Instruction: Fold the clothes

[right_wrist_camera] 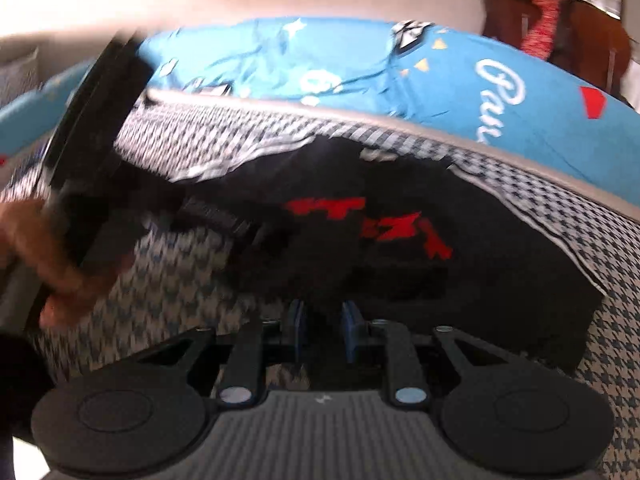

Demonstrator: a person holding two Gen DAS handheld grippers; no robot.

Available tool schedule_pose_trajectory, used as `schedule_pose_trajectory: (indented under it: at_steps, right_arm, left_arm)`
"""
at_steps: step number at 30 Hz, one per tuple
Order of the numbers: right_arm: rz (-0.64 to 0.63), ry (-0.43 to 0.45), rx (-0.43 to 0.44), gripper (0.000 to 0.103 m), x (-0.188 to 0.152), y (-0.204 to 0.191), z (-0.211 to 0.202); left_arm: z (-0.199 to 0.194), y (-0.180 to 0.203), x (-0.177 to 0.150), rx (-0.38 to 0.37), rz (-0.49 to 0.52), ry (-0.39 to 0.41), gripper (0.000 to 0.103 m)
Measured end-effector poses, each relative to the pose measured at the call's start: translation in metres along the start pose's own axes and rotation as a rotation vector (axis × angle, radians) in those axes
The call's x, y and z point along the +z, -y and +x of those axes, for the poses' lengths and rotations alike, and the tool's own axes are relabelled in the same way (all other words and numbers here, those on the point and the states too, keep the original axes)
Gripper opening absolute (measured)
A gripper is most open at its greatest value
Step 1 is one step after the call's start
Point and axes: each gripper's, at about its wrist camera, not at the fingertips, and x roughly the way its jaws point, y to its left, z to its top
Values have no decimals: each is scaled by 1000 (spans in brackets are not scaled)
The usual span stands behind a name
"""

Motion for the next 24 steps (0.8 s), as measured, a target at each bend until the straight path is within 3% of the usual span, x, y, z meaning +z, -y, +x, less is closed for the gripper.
schedule_pose_trajectory:
  at_steps: [7,13,15,17,19,24]
  right_arm:
    - [-36,-60,-36,28,-5,-10,17]
    - [-79,-99,-93,35,-4,-19,37]
    - [-91,-105,-130,31,-4,-20,43]
    - [-66,-101,-145,18,-2,-16,43]
    - [-30,-73,-128,9,3,-10,36]
    - [120,183,0,9,16,14,-15]
  left_arm:
    - [5,5,10,62,-15,58,99]
    - [21,-1,22,98,-53,56,99]
    - [25,-3,25,115,-61,52,99]
    - [28,-4,26,130,-62,53,99]
    - [26,-5,28,149,-55,63,99]
    - [11,-12,32,272,-52,120,101]
